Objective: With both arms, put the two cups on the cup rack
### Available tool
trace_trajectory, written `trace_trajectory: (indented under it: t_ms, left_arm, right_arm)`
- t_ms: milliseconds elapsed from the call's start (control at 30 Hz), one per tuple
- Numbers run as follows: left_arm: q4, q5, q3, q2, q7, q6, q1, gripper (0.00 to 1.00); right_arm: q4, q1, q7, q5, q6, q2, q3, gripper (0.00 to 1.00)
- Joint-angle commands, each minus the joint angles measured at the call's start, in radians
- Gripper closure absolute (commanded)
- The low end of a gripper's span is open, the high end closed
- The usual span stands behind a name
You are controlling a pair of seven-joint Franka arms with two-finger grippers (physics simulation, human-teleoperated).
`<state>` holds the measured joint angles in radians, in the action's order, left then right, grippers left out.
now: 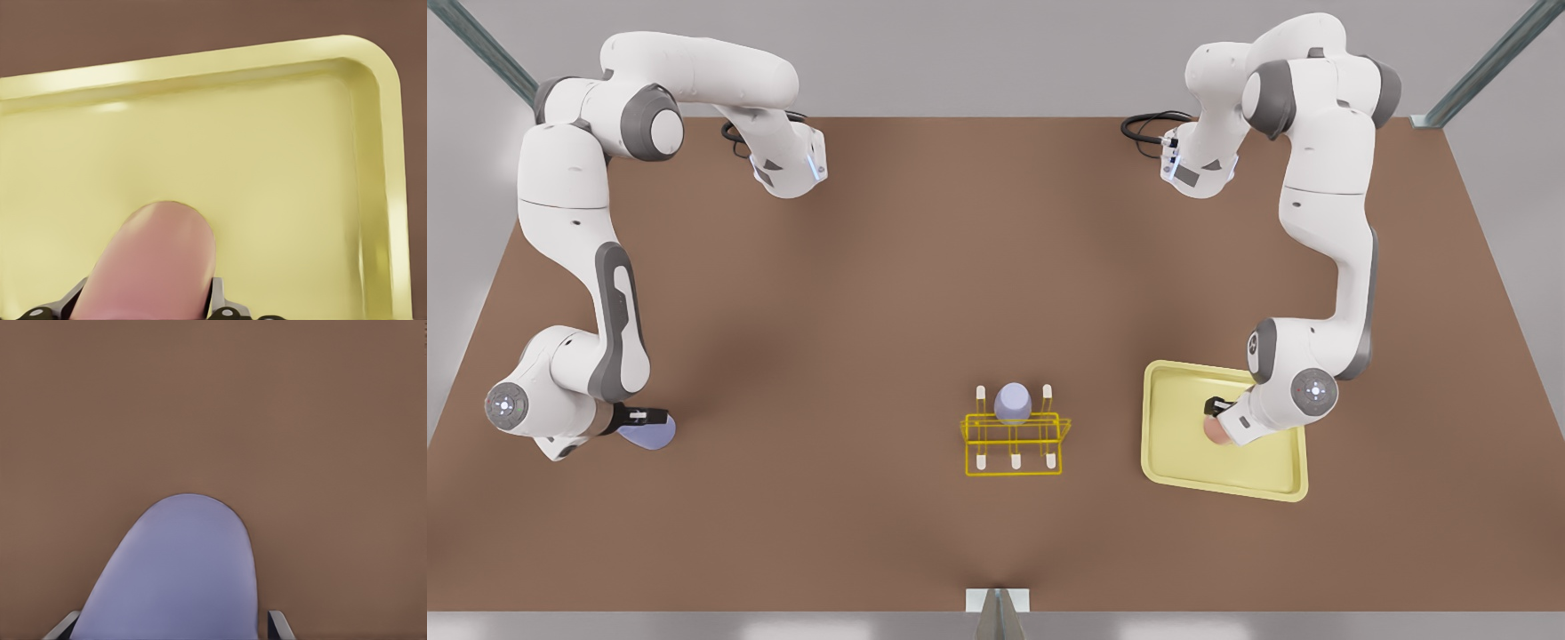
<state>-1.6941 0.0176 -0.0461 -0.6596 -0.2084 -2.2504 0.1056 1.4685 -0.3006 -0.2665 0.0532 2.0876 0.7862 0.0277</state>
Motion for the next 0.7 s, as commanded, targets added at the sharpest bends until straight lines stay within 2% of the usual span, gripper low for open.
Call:
trace_trajectory:
  t_ms: [0, 133, 200, 233, 367, 500, 533, 667]
  left_arm:
    - [0.001, 0.002, 0.008, 0.003, 0.041, 0.003, 0.0, 0.19]
    - [0.002, 0.005, 0.009, 0.038, 0.141, 0.011, 0.008, 0.19]
    - [0.057, 0.005, 0.046, 0.035, 0.244, 0.069, 0.008, 0.19]
    - [0.088, 0.008, 0.049, 0.035, 0.288, 0.109, 0.012, 0.19]
    - [0.221, 0.007, 0.175, 0.031, 0.636, 0.192, 0.025, 0.19]
    - [0.422, 0.139, 0.259, -0.046, 0.851, 0.198, 0.046, 0.19]
    - [0.468, 0.14, 0.261, -0.058, 0.966, 0.181, 0.069, 0.19]
    - [0.619, 0.131, 0.253, -0.181, 0.98, 0.14, 0.16, 0.19]
  right_arm:
    - [0.0, 0.0, -0.008, -0.001, 0.0, -0.001, 0.0, 0.0]
    - [0.0, 0.0, -0.005, -0.001, 0.0, -0.001, 0.0, 0.0]
    - [0.001, 0.0, -0.005, -0.001, 0.0, -0.001, 0.001, 0.02]
    - [0.001, -0.002, -0.007, -0.003, 0.0, -0.001, 0.0, 0.04]
    - [-0.004, 0.0, -0.004, -0.003, -0.006, -0.001, 0.001, 0.17]
    - [-0.011, 0.0, -0.002, -0.009, -0.009, -0.001, 0.001, 0.17]
    - [-0.013, 0.0, -0.002, -0.009, -0.009, -0.001, 0.001, 0.17]
    - [-0.022, 0.001, -0.002, -0.013, -0.011, -0.008, 0.009, 0.17]
